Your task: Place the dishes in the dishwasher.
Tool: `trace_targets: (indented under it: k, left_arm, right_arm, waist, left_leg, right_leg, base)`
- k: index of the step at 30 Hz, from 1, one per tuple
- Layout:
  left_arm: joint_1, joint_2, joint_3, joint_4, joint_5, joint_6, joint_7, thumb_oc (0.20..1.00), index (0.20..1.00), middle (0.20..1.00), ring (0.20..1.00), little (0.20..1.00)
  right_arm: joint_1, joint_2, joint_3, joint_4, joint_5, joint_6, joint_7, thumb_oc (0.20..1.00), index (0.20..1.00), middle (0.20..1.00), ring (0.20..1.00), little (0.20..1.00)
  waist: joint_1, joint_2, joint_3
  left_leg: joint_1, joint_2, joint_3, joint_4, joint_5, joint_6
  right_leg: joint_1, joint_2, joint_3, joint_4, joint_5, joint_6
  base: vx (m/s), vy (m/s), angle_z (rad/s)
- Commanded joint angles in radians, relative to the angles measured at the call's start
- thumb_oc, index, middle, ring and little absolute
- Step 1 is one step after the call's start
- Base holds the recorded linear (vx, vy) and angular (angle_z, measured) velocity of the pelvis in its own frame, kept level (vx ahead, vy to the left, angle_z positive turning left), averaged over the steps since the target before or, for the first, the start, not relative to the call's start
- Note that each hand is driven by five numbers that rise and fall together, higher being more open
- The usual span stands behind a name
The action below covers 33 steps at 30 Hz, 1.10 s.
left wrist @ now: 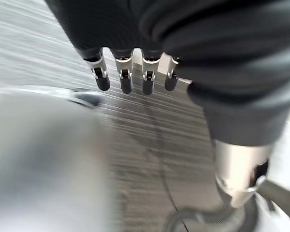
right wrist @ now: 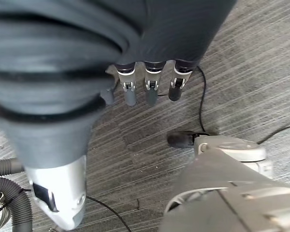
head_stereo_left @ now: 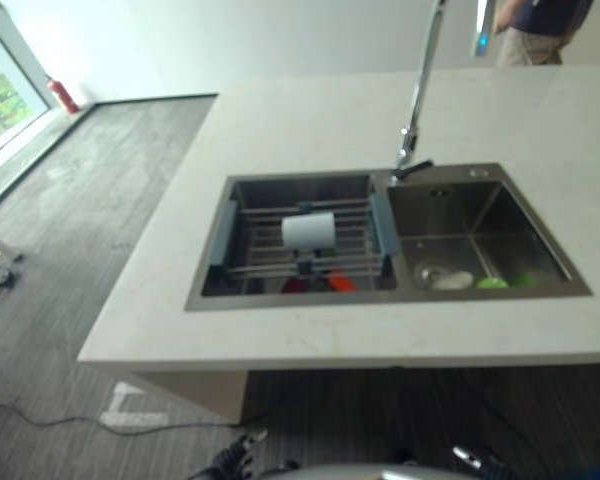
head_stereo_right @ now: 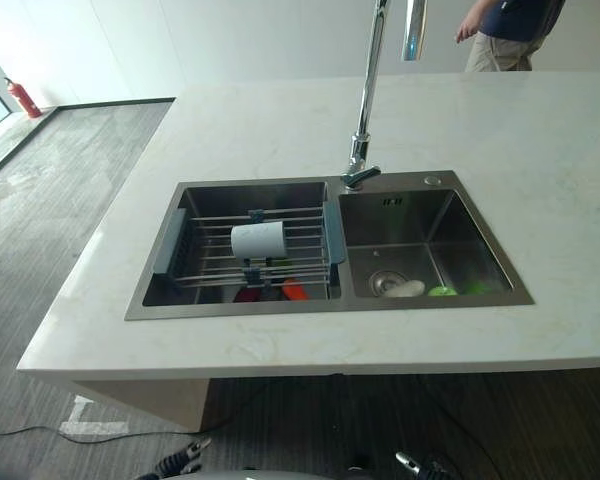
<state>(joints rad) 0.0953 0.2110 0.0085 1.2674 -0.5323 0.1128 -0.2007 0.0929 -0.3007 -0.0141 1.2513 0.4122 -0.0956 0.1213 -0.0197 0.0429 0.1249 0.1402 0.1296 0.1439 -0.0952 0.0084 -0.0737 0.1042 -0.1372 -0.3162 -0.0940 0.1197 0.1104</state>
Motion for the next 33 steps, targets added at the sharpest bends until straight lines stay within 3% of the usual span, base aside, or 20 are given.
trace_targets:
  k: [1,2,5,6,7,9,10,11,14,17,18,20,21,23,24,28,30,33]
  left_arm:
    - [-0.05,0.049,0.021,0.033,-0.084,-0.005,0.068,1.0,1.0,1.0,1.0,1.0]
    - [-0.047,0.076,0.079,0.023,-0.174,-0.101,0.173,1.0,1.0,1.0,1.0,1.0]
    - [-0.044,0.14,0.172,-0.009,-0.224,-0.215,0.29,1.0,1.0,1.0,1.0,1.0]
    - [-0.038,0.175,0.206,-0.025,-0.146,-0.261,0.355,1.0,1.0,1.0,1.0,1.0]
    - [-0.029,0.29,0.239,-0.088,0.116,-0.298,0.514,1.0,1.0,1.0,1.0,1.0]
    - [-0.035,0.409,0.27,-0.158,0.172,-0.321,0.606,1.0,1.0,1.0,1.0,1.0]
    - [-0.031,0.533,0.318,-0.23,0.253,-0.323,0.668,1.0,1.0,1.0,1.0,1.0]
    - [-0.035,0.667,0.384,-0.298,0.266,-0.274,0.628,1.0,1.0,1.0,1.0,1.0]
    - [-0.094,0.961,0.512,-0.474,0.347,-0.284,0.545,1.0,1.0,1.0,1.0,1.0]
    - [-0.21,1.089,0.5,-0.583,0.352,-0.305,0.455,1.0,1.0,1.0,1.0,1.0]
    - [-0.303,1.139,0.443,-0.632,0.357,-0.273,0.406,1.0,1.0,1.0,1.0,1.0]
    - [-0.425,1.176,0.339,-0.681,0.358,-0.259,0.33,1.0,1.0,1.0,1.0,1.0]
    - [-0.55,1.187,0.225,-0.72,0.351,-0.245,0.266,1.0,1.0,1.0,1.0,1.0]
    - [-0.675,1.175,0.106,-0.76,0.332,-0.221,0.186,1.0,1.0,1.0,1.0,1.0]
    - [-0.746,1.148,0.036,-0.808,0.304,-0.166,0.137,1.0,1.0,1.0,1.0,1.0]
    - [-0.868,1.059,-0.099,-0.841,0.315,-0.105,0.087,1.0,1.0,1.0,1.0,1.0]
    - [-0.945,0.98,-0.198,-0.814,0.364,-0.058,0.069,1.0,1.0,1.0,1.0,1.0]
    - [-1.01,0.929,-0.281,-0.733,0.392,-0.056,0.06,1.0,1.0,1.0,1.0,1.0]
  right_arm:
    - [-0.07,0.0,-0.018,0.055,-0.016,-0.012,0.003,1.0,1.0,1.0,1.0,1.0]
    - [-0.065,-0.016,-0.027,0.054,-0.017,-0.007,0.008,1.0,1.0,1.0,1.0,1.0]
    - [-0.062,-0.036,-0.037,0.058,-0.006,-0.001,0.019,1.0,1.0,1.0,1.0,1.0]
    - [-0.06,-0.045,-0.043,0.064,-0.002,-0.003,0.025,1.0,1.0,1.0,1.0,1.0]
    - [-0.056,-0.062,-0.04,0.075,0.006,-0.005,0.037,1.0,1.0,1.0,1.0,1.0]
    - [-0.051,-0.072,-0.03,0.075,0.003,-0.013,0.043,1.0,1.0,1.0,1.0,1.0]
    - [-0.041,-0.077,-0.014,0.059,0.016,-0.014,0.035,1.0,1.0,1.0,1.0,1.0]
    - [-0.029,-0.076,-0.006,0.05,0.04,-0.016,0.027,1.0,1.0,1.0,1.0,1.0]
    - [-0.006,-0.059,0.005,0.037,0.115,-0.011,0.015,1.0,1.0,1.0,1.0,1.0]
    - [-0.002,-0.043,0.023,0.024,0.096,-0.005,0.015,1.0,1.0,1.0,1.0,1.0]
    - [-0.005,-0.037,0.032,0.02,0.086,-0.002,0.013,1.0,1.0,1.0,1.0,1.0]
    - [-0.011,-0.033,0.043,0.017,0.094,0.002,0.016,1.0,1.0,1.0,1.0,1.0]
    - [-0.016,-0.031,0.047,0.017,0.115,0.009,0.02,1.0,1.0,1.0,1.0,1.0]
    - [-0.019,-0.031,0.042,0.016,0.124,0.014,0.026,1.0,1.0,1.0,1.0,1.0]
    - [-0.016,-0.031,0.029,0.014,0.126,0.019,0.031,1.0,1.0,1.0,1.0,1.0]
    - [0.001,-0.027,0.007,0.02,0.134,0.035,0.022,1.0,1.0,1.0,1.0,1.0]
    - [0.03,-0.032,-0.014,0.03,0.136,0.028,0.029,1.0,1.0,1.0,1.0,1.0]
    - [0.059,-0.038,-0.032,0.037,0.135,0.015,0.038,1.0,1.0,1.0,1.0,1.0]
  waist:
    - [0.008,-0.001,0.047]
    - [0.008,0.005,0.047]
    - [0.013,0.015,0.045]
    - [0.017,0.02,0.043]
    - [0.027,0.026,0.041]
    - [0.031,0.033,0.038]
    - [0.033,0.041,0.038]
    - [0.034,0.047,0.036]
    - [0.034,0.058,0.026]
    - [0.021,0.061,0.014]
    - [0.011,0.062,0.009]
    - [-0.005,0.062,0.0]
    - [-0.017,0.06,-0.005]
    - [-0.031,0.057,-0.012]
    - [-0.044,0.052,-0.015]
    - [-0.076,0.042,-0.016]
    - [-0.125,0.036,-0.01]
    - [-0.167,0.036,0.0]
  left_leg:
    - [-0.007,0.018,0.013,0.009,-0.033,-0.014]
    - [-0.008,0.02,0.015,0.008,-0.032,-0.018]
    - [-0.013,0.02,0.008,0.009,-0.028,-0.02]
    - [-0.015,0.02,0.0,0.009,-0.025,-0.019]
    - [-0.019,0.018,-0.007,0.009,-0.022,-0.019]
    - [-0.023,0.018,-0.008,0.008,-0.021,-0.015]
    - [-0.025,0.02,-0.005,0.01,-0.018,-0.014]
    - [-0.028,0.023,-0.002,0.011,-0.016,-0.014]
    - [-0.034,0.026,0.005,0.009,-0.014,-0.019]
    - [-0.031,0.025,0.014,0.008,-0.02,-0.023]
    - [-0.028,0.023,0.017,0.008,-0.024,-0.025]
    - [-0.027,0.021,0.024,0.008,-0.025,-0.026]
    - [-0.018,0.02,0.031,0.008,-0.03,-0.027]
    - [-0.017,0.02,0.041,0.008,-0.03,-0.027]
    - [-0.014,0.019,0.052,0.008,-0.033,-0.028]
    - [-0.006,0.016,0.076,0.008,-0.04,-0.021]
    - [0.001,0.013,0.109,0.008,-0.049,-0.02]
    - [0.002,0.008,0.137,0.008,-0.055,-0.015]
  right_leg:
    - [0.037,-0.044,0.02,0.062,-0.174,0.038]
    - [0.037,-0.045,0.017,0.062,-0.177,0.036]
    - [0.034,-0.046,0.017,0.067,-0.183,0.033]
    - [0.034,-0.046,0.017,0.069,-0.185,0.032]
    - [0.034,-0.046,0.013,0.068,-0.186,0.033]
    - [0.033,-0.043,0.015,0.068,-0.188,0.033]
    - [0.031,-0.042,0.016,0.072,-0.189,0.035]
    - [0.03,-0.041,0.016,0.072,-0.188,0.037]
    - [0.034,-0.037,0.009,0.066,-0.184,0.044]
    - [0.039,-0.036,0.011,0.053,-0.179,0.051]
    - [0.043,-0.034,0.017,0.045,-0.176,0.054]
    - [0.042,-0.031,0.025,0.036,-0.167,0.058]
    - [0.048,-0.028,0.035,0.029,-0.164,0.063]
    - [0.043,-0.027,0.047,0.023,-0.156,0.067]
    - [0.04,-0.029,0.058,0.018,-0.147,0.075]
    - [0.021,-0.036,0.104,0.012,-0.125,0.09]
    - [0.003,-0.043,0.138,0.007,-0.109,0.104]
    - [-0.022,-0.046,0.177,0.007,-0.097,0.112]
  base:
    - [0.0,0.038,0.0]
    - [-0.01,0.046,0.01]
    - [0.0,0.024,0.04]
    - [0.01,0.002,0.05]
    - [0.02,-0.002,0.1]
    - [0.0,-0.006,0.17]
    - [-0.01,-0.028,0.12]
    - [-0.01,-0.066,0.03]
    - [0.01,-0.085,0.16]
    - [0.05,-0.055,0.23]
    - [0.06,-0.059,0.06]
    - [0.09,-0.078,-0.01]
    - [0.13,-0.082,-0.05]
    - [0.13,-0.07,-0.13]
    - [0.11,-0.048,-0.38]
    - [0.13,-0.047,-0.32]
    - [0.1,-0.06,-0.46]
    - [0.03,-0.052,-0.44]
